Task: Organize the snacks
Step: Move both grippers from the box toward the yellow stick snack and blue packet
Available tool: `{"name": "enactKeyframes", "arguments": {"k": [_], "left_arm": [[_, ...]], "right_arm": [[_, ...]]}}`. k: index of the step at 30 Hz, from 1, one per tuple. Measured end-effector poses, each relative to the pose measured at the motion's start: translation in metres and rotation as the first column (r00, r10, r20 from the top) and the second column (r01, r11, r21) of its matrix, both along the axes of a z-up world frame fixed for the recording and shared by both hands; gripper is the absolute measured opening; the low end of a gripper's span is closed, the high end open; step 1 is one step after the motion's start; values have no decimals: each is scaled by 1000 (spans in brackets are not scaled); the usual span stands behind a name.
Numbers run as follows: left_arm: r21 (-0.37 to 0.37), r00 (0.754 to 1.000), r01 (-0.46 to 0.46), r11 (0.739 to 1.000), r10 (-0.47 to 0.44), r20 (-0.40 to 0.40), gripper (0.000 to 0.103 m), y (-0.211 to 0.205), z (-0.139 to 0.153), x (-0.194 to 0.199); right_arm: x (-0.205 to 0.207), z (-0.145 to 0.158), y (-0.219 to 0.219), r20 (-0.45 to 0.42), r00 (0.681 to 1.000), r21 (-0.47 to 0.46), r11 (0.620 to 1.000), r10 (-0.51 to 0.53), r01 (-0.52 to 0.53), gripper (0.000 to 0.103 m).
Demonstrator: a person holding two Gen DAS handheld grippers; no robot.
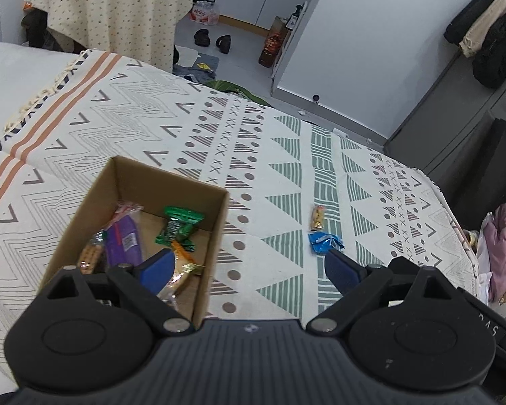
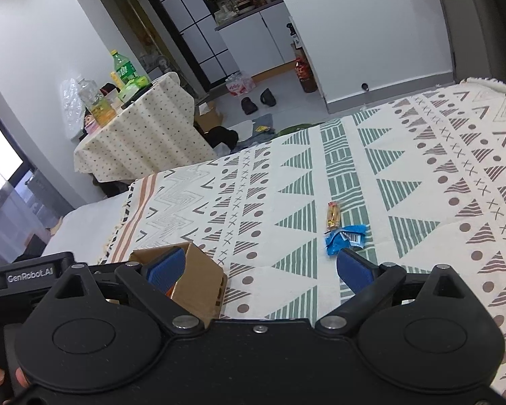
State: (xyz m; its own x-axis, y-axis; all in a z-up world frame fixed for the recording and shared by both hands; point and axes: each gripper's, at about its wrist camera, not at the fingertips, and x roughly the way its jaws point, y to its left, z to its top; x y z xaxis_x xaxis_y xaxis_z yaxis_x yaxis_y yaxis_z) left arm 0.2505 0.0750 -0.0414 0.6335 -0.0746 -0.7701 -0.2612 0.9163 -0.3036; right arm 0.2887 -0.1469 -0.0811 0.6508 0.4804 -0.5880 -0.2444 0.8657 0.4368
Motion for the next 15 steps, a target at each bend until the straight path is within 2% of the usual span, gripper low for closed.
{"name": "enactKeyframes", "arguments": {"k": [7, 15], "left_arm": [[37, 1000, 29, 999, -29, 12, 95, -25, -1, 9], [80, 998, 62, 995, -62, -5, 94, -49, -14, 28]], "right_arm": [[7, -11, -23, -20, 1000, 22, 1000, -12, 12, 95], [27, -33, -44, -72, 997, 49, 999, -5, 9, 84]]}}
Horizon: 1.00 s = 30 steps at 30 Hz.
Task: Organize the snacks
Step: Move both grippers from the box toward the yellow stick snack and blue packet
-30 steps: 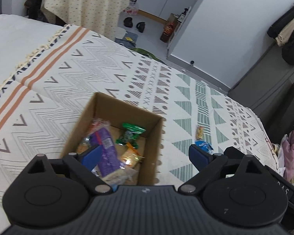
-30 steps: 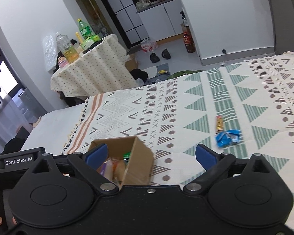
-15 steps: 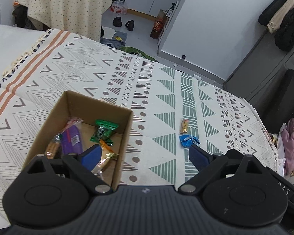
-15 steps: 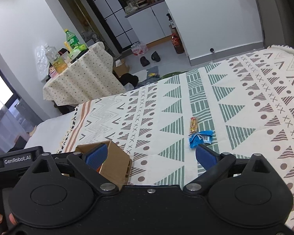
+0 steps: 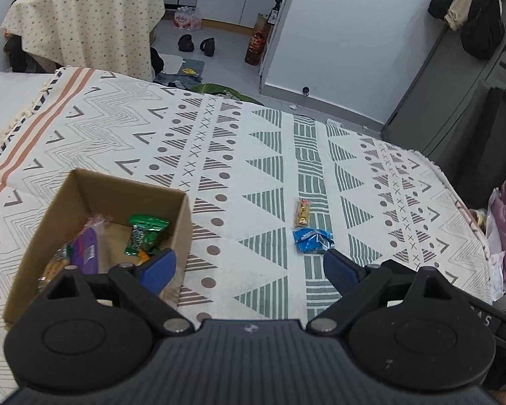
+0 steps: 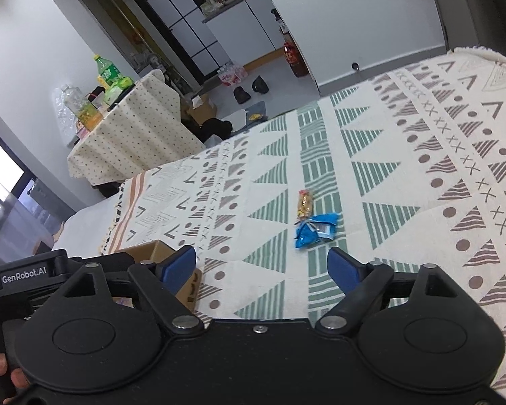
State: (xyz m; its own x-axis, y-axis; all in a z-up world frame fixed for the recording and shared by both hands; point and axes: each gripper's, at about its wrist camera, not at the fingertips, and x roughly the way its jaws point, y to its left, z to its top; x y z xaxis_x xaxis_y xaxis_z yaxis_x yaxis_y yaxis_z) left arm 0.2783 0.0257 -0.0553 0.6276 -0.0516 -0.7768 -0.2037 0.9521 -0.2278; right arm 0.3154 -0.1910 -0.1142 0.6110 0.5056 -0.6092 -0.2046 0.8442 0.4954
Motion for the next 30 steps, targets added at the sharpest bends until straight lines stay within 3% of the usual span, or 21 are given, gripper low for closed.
{"name": "enactKeyframes", "arguments": {"k": [10, 17, 23, 30], "left_arm": [[12, 999, 27, 1000, -27, -32, 86, -17, -25, 36], [-13, 998, 13, 1000, -14, -66, 67, -14, -50, 64], [-29, 997, -7, 1000, 5, -80, 55, -10, -72, 89], [-32, 996, 13, 999, -15, -92, 53, -13, -92, 114]], "right_arm": [[31, -40, -14, -15, 1000, 33, 999, 16, -15, 84], [62, -74, -3, -45, 999, 53, 999, -12, 14, 73], [77, -95, 0, -81, 997, 27, 999, -20, 22, 72], [94, -108, 10, -109, 994, 32, 999, -32, 36, 72]]}}
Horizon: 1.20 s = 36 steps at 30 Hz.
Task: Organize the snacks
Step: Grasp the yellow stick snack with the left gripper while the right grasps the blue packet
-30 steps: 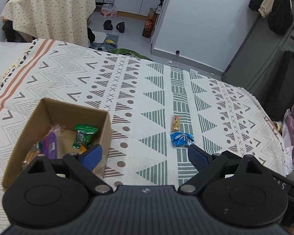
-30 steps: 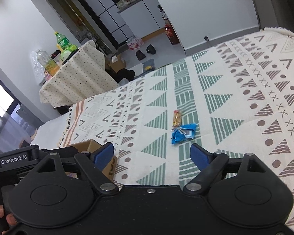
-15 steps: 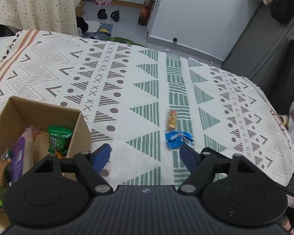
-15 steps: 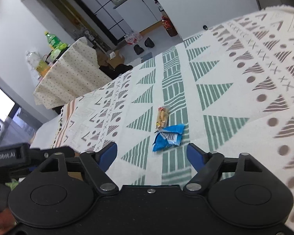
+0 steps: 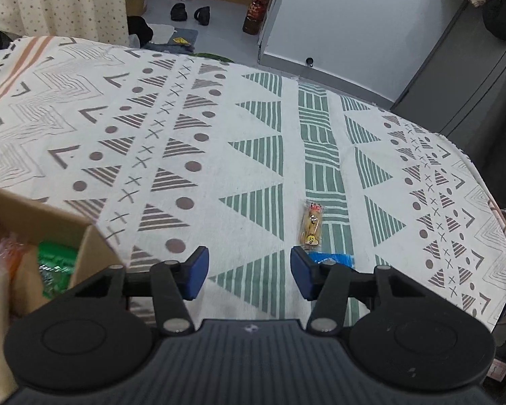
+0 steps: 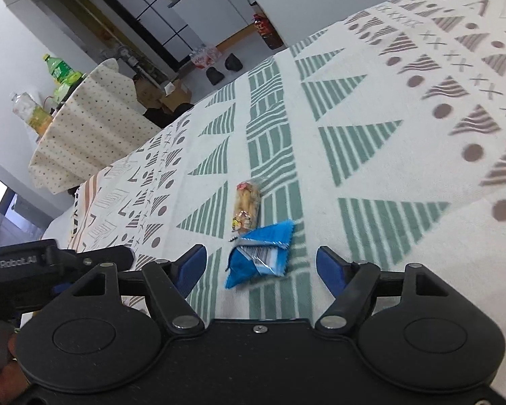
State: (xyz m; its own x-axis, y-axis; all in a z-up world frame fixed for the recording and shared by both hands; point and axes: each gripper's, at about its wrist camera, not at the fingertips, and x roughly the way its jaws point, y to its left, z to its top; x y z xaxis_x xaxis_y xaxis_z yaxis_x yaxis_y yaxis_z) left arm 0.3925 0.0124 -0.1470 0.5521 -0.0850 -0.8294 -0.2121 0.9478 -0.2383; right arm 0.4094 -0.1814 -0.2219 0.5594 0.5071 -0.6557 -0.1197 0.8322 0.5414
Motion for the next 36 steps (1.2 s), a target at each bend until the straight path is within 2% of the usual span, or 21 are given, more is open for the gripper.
{"name": "enactKeyframes", "arguments": {"k": [3, 5, 6, 9, 10, 24, 34, 36], "left_arm": [[-3, 1000, 13, 1000, -13, -4, 53, -3, -8, 8], [-7, 1000, 19, 1000, -19, -3, 53, -3, -11, 13], [-7, 1000, 22, 1000, -22, 0, 53, -4, -12, 15], [-9, 1000, 30, 1000, -30, -1, 53, -6, -18, 22], [-11, 999, 33, 999, -33, -2, 53, -7, -21, 24], [-58, 997, 67, 996, -65, 33, 53, -37, -50, 50], [-50, 995, 95, 994, -93, 31, 52, -54, -62, 59], [-20, 996, 91, 996, -91, 24, 42, -59, -65, 62]], "right_arm": [[10, -3, 8, 3, 1000, -9, 1000, 14, -14, 65], [14, -8, 12, 2, 1000, -33, 999, 21, -21, 48], [15, -8, 13, 4, 1000, -54, 998, 24, -24, 43], [17, -8, 11, 6, 999, -60, 997, 41, -41, 38], [18, -7, 11, 8, 999, -58, 997, 42, -41, 32], [23, -4, -18, 0, 1000, -31, 1000, 2, -2, 31], [29, -3, -29, 7, 999, -37, 999, -37, 37, 31], [30, -4, -31, 6, 999, -38, 998, -41, 42, 31]]}}
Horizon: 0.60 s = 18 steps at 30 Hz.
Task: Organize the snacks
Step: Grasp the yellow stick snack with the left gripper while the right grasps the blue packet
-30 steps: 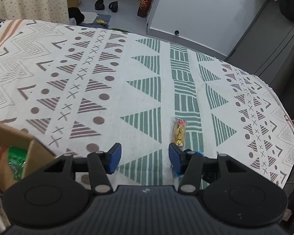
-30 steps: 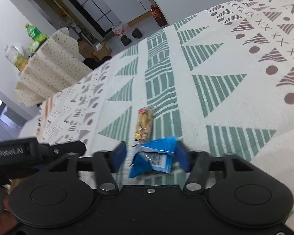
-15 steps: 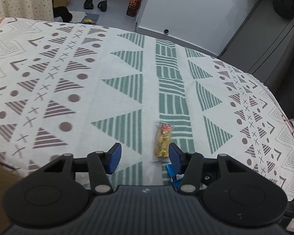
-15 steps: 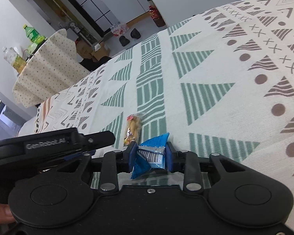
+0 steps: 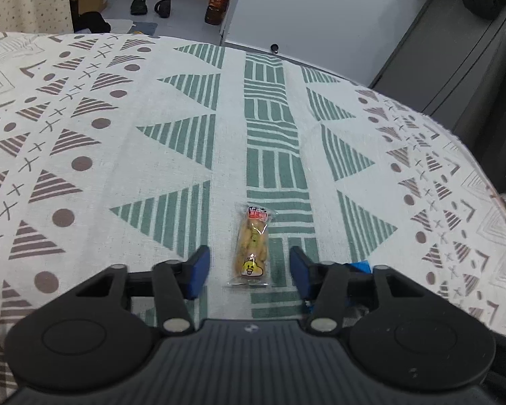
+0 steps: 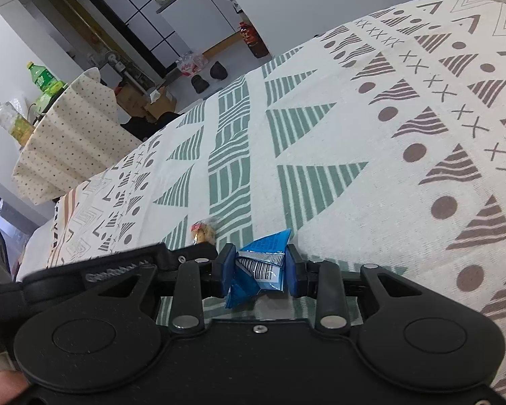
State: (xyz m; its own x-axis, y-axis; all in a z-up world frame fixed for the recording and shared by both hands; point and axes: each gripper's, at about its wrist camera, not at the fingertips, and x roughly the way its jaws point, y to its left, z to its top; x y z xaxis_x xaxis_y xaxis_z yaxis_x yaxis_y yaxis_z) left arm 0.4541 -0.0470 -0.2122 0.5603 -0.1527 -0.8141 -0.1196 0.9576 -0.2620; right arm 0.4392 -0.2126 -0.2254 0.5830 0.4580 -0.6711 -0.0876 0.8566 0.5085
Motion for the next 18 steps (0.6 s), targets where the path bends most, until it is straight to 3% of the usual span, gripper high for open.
{"name": "enactKeyframes", "arguments": {"k": [4, 18], "left_arm": [[5, 1000, -18, 1000, 18, -5, 19, -3, -4, 4], [16, 996, -86, 996, 86, 5, 18, 13, 26, -33]], "right_arm": [[1, -1, 0, -3, 1000, -4, 1000, 6, -6, 31], [-6, 20, 3, 50, 998, -4, 1000, 23, -23, 31]]}}
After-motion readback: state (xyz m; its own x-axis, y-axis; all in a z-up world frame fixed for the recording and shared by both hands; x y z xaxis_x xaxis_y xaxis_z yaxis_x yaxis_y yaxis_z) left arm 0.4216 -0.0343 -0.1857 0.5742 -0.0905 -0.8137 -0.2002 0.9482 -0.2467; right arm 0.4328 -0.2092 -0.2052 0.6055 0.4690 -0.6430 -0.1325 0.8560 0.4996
